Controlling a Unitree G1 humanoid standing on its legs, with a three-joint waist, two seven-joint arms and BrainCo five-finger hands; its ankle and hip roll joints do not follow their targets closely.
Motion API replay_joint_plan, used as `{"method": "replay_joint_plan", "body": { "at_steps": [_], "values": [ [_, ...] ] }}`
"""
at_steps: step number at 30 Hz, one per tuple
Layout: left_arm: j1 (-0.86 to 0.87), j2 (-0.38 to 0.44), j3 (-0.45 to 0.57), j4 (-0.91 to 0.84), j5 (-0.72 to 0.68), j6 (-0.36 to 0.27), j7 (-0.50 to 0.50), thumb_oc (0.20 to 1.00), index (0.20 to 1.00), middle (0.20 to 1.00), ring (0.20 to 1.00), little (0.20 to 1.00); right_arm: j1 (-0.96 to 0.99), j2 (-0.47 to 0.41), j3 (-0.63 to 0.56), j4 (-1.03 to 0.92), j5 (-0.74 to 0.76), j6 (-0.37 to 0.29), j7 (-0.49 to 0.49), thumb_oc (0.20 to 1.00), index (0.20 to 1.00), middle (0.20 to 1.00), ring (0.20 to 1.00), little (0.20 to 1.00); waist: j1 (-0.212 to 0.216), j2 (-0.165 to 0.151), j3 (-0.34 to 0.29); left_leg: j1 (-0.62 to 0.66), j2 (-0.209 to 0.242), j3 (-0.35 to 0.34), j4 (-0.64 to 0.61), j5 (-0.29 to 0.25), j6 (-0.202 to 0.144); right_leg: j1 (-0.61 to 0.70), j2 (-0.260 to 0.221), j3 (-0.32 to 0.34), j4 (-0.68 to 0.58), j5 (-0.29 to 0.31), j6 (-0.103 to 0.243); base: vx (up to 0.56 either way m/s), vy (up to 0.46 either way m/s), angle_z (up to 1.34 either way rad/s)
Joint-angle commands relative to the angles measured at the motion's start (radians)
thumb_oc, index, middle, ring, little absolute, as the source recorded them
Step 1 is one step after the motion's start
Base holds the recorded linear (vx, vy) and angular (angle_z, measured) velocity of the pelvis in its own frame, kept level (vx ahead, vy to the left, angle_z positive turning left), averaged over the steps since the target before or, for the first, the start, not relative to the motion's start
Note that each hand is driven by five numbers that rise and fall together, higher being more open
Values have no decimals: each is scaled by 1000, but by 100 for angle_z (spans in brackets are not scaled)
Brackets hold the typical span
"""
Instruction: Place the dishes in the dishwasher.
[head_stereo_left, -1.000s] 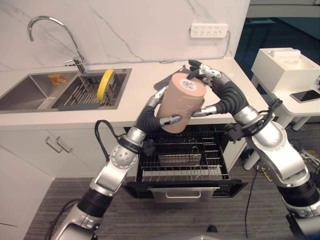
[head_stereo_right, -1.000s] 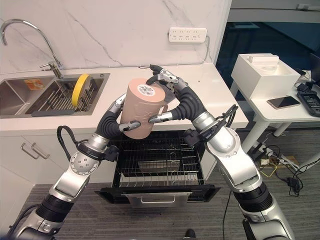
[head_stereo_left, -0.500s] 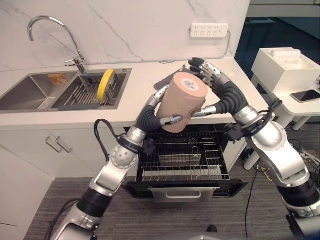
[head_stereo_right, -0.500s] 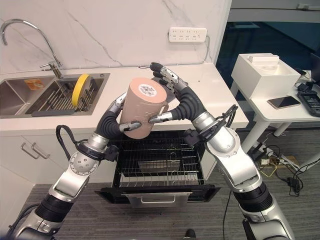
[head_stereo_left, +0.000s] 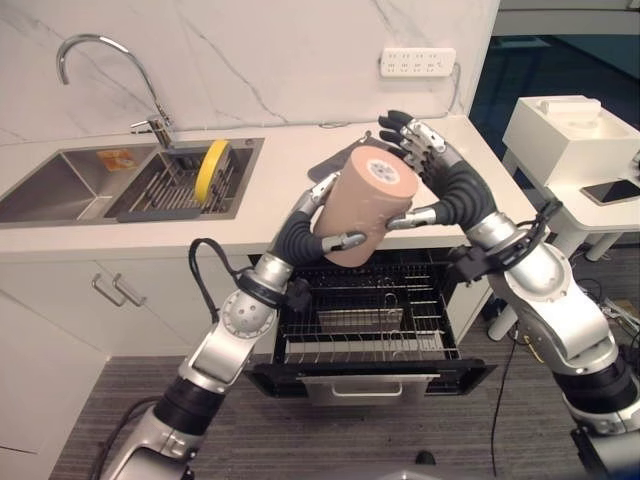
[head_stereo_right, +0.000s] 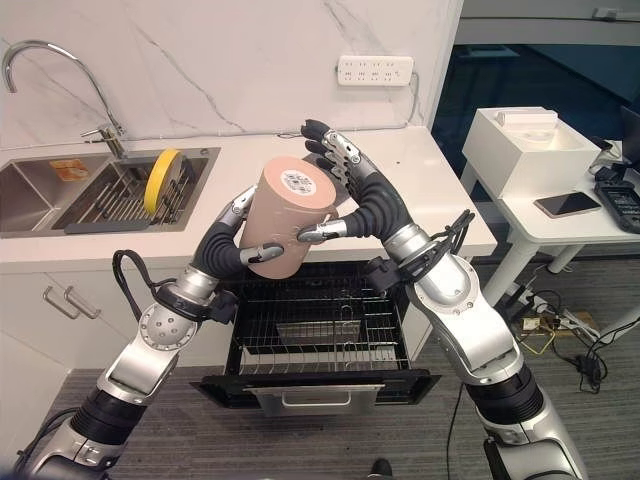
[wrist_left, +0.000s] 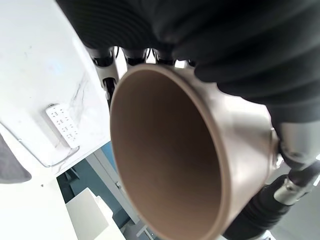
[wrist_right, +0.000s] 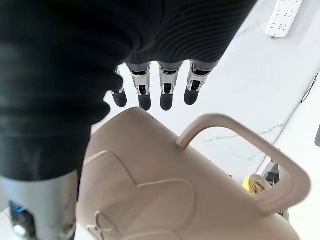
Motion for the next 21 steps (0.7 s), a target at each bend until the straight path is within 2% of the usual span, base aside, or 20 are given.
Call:
{"method": "replay_joint_plan", "body": {
  "at_steps": [1, 21],
  "values": [
    [-108, 49, 2, -45, 0, -61, 22, 200, 200, 200, 200, 200, -91, 19, -11, -15, -25, -4, 11, 1000, 1000, 1000, 1000, 1000, 4, -48, -19, 8, 36, 17, -1, -8, -21, 94, -29, 26, 2, -113, 39, 0, 0, 0],
    [-115, 60, 20, -71, 0, -56, 8, 200, 200, 200, 200, 200, -101, 3, -4, -10, -42, 39, 48, 1000, 1000, 1000, 1000, 1000, 2, -50, -17, 8, 37, 18, -1, -7, -22, 92, -30, 26, 2, -111, 39, 0, 0, 0]
  ]
}}
